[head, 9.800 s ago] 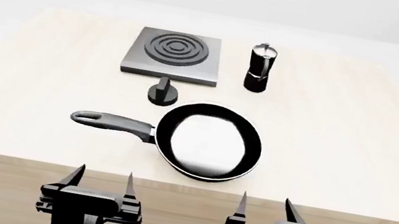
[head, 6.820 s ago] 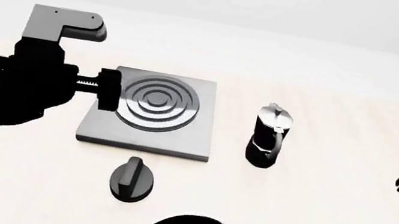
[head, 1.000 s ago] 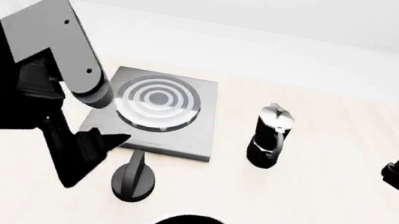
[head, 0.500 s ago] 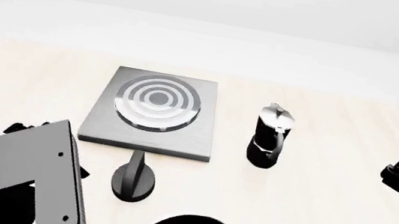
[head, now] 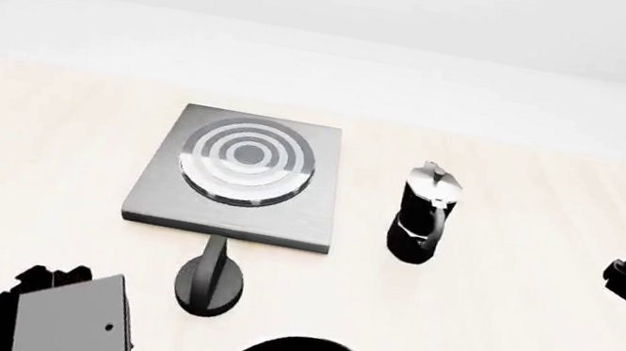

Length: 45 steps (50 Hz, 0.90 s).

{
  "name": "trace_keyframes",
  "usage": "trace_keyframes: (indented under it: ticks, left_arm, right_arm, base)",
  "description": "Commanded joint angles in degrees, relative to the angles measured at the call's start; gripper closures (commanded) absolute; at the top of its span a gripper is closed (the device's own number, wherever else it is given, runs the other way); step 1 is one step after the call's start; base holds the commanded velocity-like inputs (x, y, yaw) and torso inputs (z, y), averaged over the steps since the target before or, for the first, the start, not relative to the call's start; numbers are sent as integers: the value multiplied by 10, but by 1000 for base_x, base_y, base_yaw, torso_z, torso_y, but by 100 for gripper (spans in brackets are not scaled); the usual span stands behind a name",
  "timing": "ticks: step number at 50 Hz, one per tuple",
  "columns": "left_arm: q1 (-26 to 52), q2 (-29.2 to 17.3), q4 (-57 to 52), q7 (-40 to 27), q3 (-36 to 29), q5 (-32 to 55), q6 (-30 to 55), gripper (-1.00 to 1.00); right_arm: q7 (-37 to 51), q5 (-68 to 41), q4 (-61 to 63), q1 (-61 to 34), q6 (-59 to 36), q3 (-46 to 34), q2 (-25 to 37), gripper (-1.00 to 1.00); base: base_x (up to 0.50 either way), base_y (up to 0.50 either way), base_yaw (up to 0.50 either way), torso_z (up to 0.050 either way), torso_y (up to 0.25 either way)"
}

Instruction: Turn on the stove and put the frying pan on it.

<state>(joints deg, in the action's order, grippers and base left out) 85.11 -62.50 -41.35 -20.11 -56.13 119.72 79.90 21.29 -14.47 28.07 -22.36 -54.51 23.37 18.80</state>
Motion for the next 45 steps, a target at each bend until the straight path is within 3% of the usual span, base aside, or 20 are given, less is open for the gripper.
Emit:
trace_keyframes:
  ticks: [1, 13, 45]
  left_arm:
    - [-12, -2, -6, 7, -6, -9, 2, -100]
    - [-52, -1, -20, 41, -9, -34, 0, -100]
    - [-70, -29, 5, 32, -40, -63, 18, -100]
  right_arm:
    - [4, 1, 0, -1, -3, -2, 2, -100]
    - [4, -2, 3, 0, -2, -2, 2, -100]
    - [8, -5, 0, -1, 0, -7, 5, -100]
  base:
    - [0, 0, 0, 0, 0]
    - [0, 0, 0, 0, 0]
    - [0, 0, 0, 0, 0]
